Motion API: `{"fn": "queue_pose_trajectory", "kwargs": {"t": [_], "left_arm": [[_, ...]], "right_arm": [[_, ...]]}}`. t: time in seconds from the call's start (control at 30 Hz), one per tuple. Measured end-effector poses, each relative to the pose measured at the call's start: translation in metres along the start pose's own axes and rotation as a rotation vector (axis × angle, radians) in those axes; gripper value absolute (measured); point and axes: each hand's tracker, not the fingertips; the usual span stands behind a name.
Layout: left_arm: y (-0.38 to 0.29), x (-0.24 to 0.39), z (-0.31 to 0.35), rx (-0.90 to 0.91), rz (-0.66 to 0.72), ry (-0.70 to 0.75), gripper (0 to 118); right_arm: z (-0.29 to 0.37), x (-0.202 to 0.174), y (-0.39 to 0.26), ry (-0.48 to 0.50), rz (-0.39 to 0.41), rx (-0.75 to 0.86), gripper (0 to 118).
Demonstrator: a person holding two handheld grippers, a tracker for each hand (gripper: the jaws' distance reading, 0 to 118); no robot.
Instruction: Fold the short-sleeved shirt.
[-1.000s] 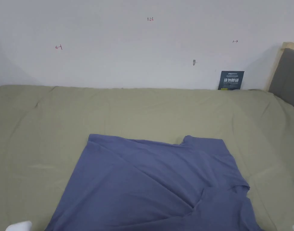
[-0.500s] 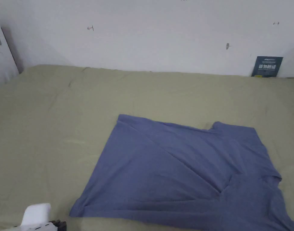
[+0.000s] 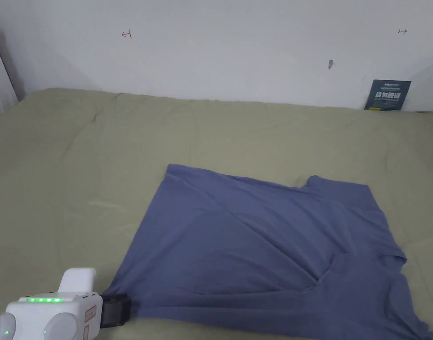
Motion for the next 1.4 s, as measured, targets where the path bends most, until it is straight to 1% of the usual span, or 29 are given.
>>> {"fn": "queue_pose_trajectory", "kwargs": {"t": [0.07, 0.1, 0.13, 0.2, 0.23, 0.27, 0.3, 0.33, 0.37, 0.53, 0.6, 0.63, 0.67, 0.7, 0.73, 0.77, 0.83, 0.9, 0.93, 0.97, 1.0, 1.03, 1.07, 1.13, 1.17, 1.23, 1.27, 1.33, 1.4], "left_arm": [[0.001, 0.007, -0.002, -0.022, -0.048, 0.008, 115], [0.0, 0.011, -0.002, -0.028, -0.059, 0.007, 110], [-0.002, 0.014, -0.002, -0.023, -0.065, 0.005, 99], [-0.002, 0.012, 0.002, -0.01, -0.055, -0.019, 90], [-0.001, 0.013, 0.004, -0.002, -0.052, -0.014, 76], [0.001, 0.013, 0.004, 0.0, -0.049, -0.029, 67], [0.002, 0.011, 0.004, -0.002, -0.043, -0.033, 49], [0.004, 0.011, 0.006, -0.001, -0.043, -0.036, 19], [0.005, 0.011, 0.008, 0.002, -0.044, -0.045, 7], [0.001, 0.032, 0.016, 0.006, -0.093, -0.027, 7], [0.005, 0.029, 0.017, 0.001, -0.06, -0.036, 7], [0.005, 0.028, 0.018, -0.001, -0.033, -0.043, 7], [0.005, 0.028, 0.019, 0.0, -0.007, -0.053, 7], [0.006, 0.024, 0.017, -0.009, 0.006, -0.062, 7], [0.007, 0.023, 0.017, -0.008, 0.012, -0.063, 7], [0.007, 0.023, 0.017, -0.01, 0.009, -0.063, 7], [0.009, 0.024, 0.016, -0.013, 0.004, -0.061, 7], [0.009, 0.024, 0.016, -0.014, 0.0, -0.057, 7], [0.009, 0.024, 0.015, -0.014, 0.001, -0.056, 7], [0.009, 0.023, 0.014, -0.013, 0.006, -0.055, 7], [0.009, 0.023, 0.014, -0.013, 0.009, -0.055, 7], [0.009, 0.023, 0.014, -0.013, 0.011, -0.056, 7], [0.01, 0.023, 0.013, -0.013, 0.013, -0.057, 7], [0.009, 0.021, 0.012, -0.014, 0.016, -0.06, 7], [0.01, 0.021, 0.012, -0.014, 0.018, -0.062, 7], [0.011, 0.019, 0.011, -0.016, 0.02, -0.066, 7], [0.011, 0.019, 0.011, -0.017, 0.02, -0.069, 7], [0.013, 0.017, 0.011, -0.022, 0.019, -0.074, 7], [0.014, 0.015, 0.012, -0.025, 0.017, -0.084, 7]], "right_arm": [[0.0, -0.001, 0.001, -0.002, 0.005, 0.0, 0], [-0.003, 0.002, 0.002, 0.002, 0.005, -0.006, 0], [-0.006, 0.006, 0.003, 0.002, 0.007, -0.009, 0], [-0.006, 0.008, 0.006, 0.001, 0.019, -0.006, 0], [-0.006, 0.008, 0.007, 0.001, 0.028, -0.003, 0], [-0.006, 0.007, 0.007, 0.0, 0.034, 0.001, 0], [-0.006, 0.008, 0.009, 0.0, 0.038, 0.003, 0], [-0.006, 0.009, 0.01, 0.002, 0.043, 0.005, 0], [-0.005, 0.009, 0.011, 0.001, 0.048, 0.009, 0], [-0.006, 0.008, 0.014, 0.008, 0.082, 0.032, 0], [-0.006, 0.007, 0.017, 0.02, 0.095, 0.041, 1], [-0.006, 0.006, 0.017, 0.018, 0.097, 0.052, 7], [-0.007, 0.005, 0.018, 0.015, 0.098, 0.054, 37], [-0.012, 0.006, 0.02, 0.016, 0.105, 0.035, 80], [-0.018, 0.006, 0.02, 0.027, 0.114, -0.012, 118], [-0.023, 0.007, 0.02, 0.026, 0.118, 0.032, 118], [-0.038, 0.001, 0.04, 0.035, 0.131, -0.052, 118], [-0.045, -0.001, 0.037, 0.035, 0.142, -0.06, 118], [-0.038, -0.001, 0.013, 0.03, 0.15, -0.065, 116], [-0.04, -0.002, 0.01, 0.028, 0.156, -0.077, 110], [-0.043, -0.002, 0.009, 0.026, 0.156, -0.085, 101], [-0.048, 0.0, 0.008, 0.022, 0.154, -0.089, 88], [-0.054, 0.002, 0.01, 0.016, 0.153, -0.094, 79], [-0.058, 0.004, 0.009, 0.015, 0.152, -0.098, 64], [-0.059, 0.005, 0.009, 0.021, 0.15, -0.097, 52], [-0.056, 0.004, 0.01, 0.03, 0.145, -0.071, 8], [-0.054, 0.004, 0.011, 0.04, 0.141, -0.047, 8], [-0.052, 0.003, 0.015, 0.042, 0.143, -0.072, 7], [-0.048, 0.003, 0.015, 0.035, 0.157, -0.056, 7]]}}
